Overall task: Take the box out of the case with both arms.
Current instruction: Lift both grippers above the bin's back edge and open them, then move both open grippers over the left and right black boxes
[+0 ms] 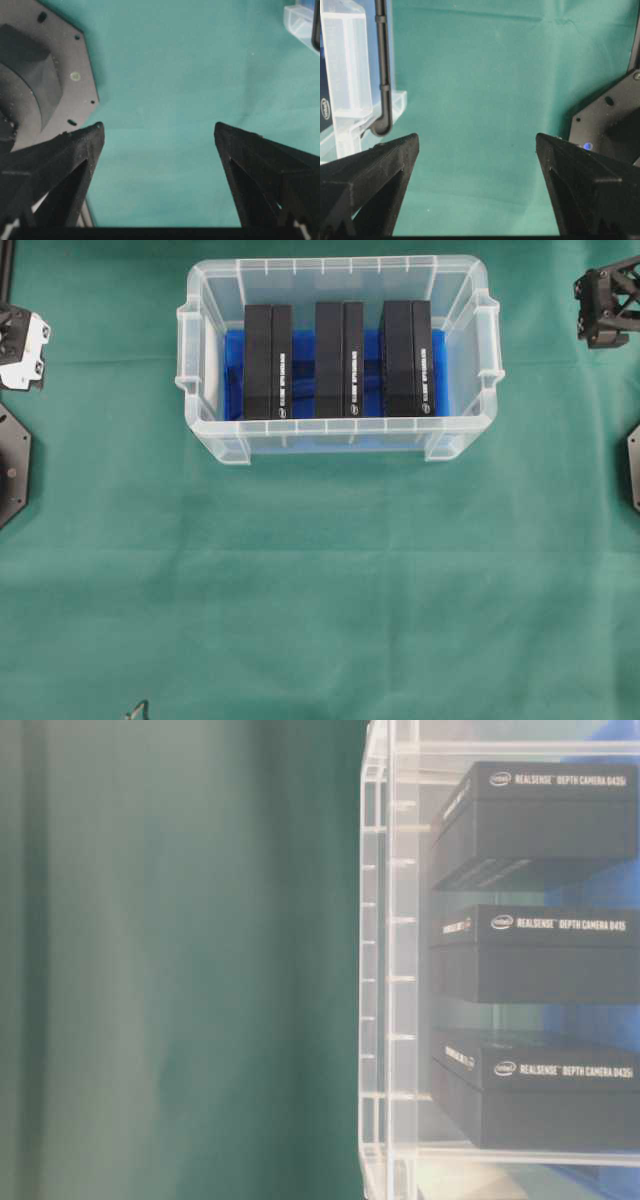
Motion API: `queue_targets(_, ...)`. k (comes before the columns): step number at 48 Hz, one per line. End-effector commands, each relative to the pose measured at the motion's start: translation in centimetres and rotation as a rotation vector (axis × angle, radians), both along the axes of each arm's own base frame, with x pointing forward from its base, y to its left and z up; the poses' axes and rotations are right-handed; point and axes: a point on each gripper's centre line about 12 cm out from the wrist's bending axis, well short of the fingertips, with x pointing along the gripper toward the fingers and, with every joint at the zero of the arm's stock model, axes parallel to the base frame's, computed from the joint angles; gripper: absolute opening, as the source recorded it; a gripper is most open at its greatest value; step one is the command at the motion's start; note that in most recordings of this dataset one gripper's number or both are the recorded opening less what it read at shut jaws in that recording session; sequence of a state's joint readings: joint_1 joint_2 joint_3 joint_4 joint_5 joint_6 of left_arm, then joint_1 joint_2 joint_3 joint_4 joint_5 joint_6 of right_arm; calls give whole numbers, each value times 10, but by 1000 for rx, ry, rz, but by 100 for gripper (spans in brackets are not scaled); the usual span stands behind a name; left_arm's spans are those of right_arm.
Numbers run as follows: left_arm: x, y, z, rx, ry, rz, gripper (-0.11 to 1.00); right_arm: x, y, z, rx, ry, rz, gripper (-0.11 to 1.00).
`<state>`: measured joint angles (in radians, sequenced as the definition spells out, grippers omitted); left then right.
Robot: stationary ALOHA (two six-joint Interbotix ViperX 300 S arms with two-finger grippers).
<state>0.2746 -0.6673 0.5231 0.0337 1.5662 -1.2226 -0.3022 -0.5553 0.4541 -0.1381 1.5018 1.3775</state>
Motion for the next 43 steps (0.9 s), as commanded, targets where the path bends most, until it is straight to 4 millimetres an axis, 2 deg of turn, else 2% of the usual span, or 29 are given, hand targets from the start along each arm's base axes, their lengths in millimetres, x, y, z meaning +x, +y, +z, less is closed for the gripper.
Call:
queue_targets(1,-3,1,5,13,-27,8,86,1,1,5,-5,-21,2,94)
queue_targets(12,-4,2,15,44,-166,51,86,2,2,5,7,-20,2,94)
queue_targets(22,-5,3,11,31,-135,95,86,3,2,4,15,-16,2,94)
queue_targets(43,11,6,8,2,-87,100,85,7,4,3,41,-19,12,94)
